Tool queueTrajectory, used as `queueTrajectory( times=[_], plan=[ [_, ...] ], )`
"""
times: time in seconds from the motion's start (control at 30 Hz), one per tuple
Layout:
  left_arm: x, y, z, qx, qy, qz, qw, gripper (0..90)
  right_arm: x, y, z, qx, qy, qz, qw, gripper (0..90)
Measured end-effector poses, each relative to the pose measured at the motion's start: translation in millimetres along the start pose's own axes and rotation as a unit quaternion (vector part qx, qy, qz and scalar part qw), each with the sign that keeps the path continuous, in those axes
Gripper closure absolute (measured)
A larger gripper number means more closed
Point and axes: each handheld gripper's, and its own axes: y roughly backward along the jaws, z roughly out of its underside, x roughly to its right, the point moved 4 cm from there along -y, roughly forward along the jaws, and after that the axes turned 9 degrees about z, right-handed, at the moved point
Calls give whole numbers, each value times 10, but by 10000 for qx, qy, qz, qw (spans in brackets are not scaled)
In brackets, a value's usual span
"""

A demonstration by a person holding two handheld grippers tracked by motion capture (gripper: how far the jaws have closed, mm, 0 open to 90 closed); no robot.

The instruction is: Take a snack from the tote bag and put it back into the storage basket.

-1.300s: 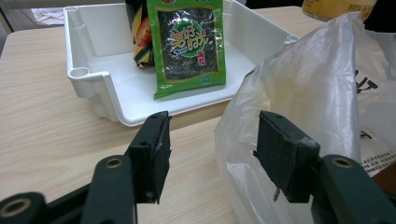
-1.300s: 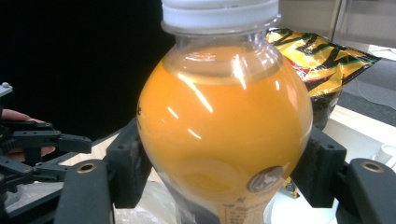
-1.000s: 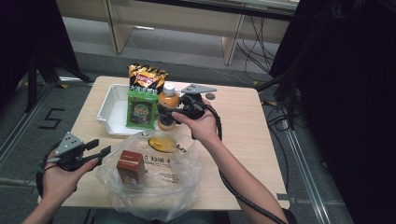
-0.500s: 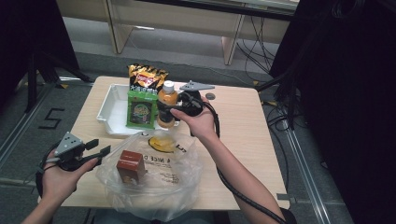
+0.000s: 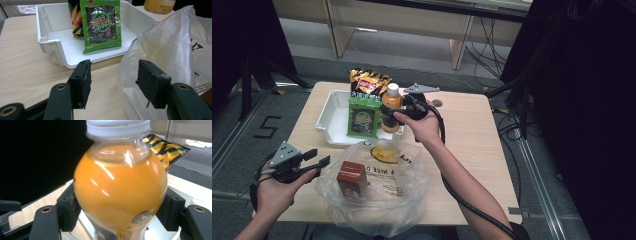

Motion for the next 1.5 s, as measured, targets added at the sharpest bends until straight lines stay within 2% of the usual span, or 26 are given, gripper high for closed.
queueTrajectory(
  times=[0.17,0.23,0.53,0.57,0.6,0.63,0.67,0.73,0.77,0.8,0.83,0.93,1.0,1.03,1.2,1.27,1.37,1.5],
  plan=[
    [2,-2,-1,1,-6,4,10000,441,25,-52,12,-51,0,41,10000,323],
    [2,-1,-1,3,-2,1,10000,441,39,-73,15,-31,69,89,9999,323],
    [1,2,-4,6,-4,2,10000,442,53,-156,23,-20,-7,190,9998,323],
    [-1,4,-4,7,-7,2,10000,441,64,-159,26,-100,46,180,9998,323],
    [-2,5,-4,7,-6,2,10000,442,52,-173,30,-101,-21,150,9998,323],
    [-3,5,-3,11,-2,3,10000,442,76,-192,30,-66,118,146,9998,323],
    [-4,5,-3,10,-2,3,10000,442,69,-203,38,-91,26,182,9998,323],
    [-4,5,-3,10,-4,5,10000,441,76,-230,46,-87,27,210,9997,323],
    [-4,5,-3,10,-4,5,10000,442,70,-235,50,-160,-43,160,9997,323],
    [-4,4,-3,12,-2,7,10000,442,85,-255,55,-103,17,182,9998,323],
    [-4,4,-3,12,-2,7,10000,442,84,-249,60,-216,-49,208,9995,323],
    [-4,2,-1,6,-3,10,10000,442,107,-284,75,-202,32,235,9995,323],
    [-3,0,0,6,0,12,10000,442,114,-307,85,-230,15,245,9994,323],
    [-2,2,-2,6,-3,8,10000,442,114,-339,89,-235,-75,212,9995,323],
    [-3,3,-2,9,2,11,10000,442,154,-404,117,-321,-2,315,9990,323],
    [-4,4,-2,10,3,11,10000,442,150,-424,127,-298,-59,327,9990,323],
    [-7,3,0,9,2,17,10000,442,184,-450,160,-410,4,346,9986,323],
    [-6,2,-1,15,8,20,10000,442,191,-508,204,-461,-76,357,9983,322]
  ],
)
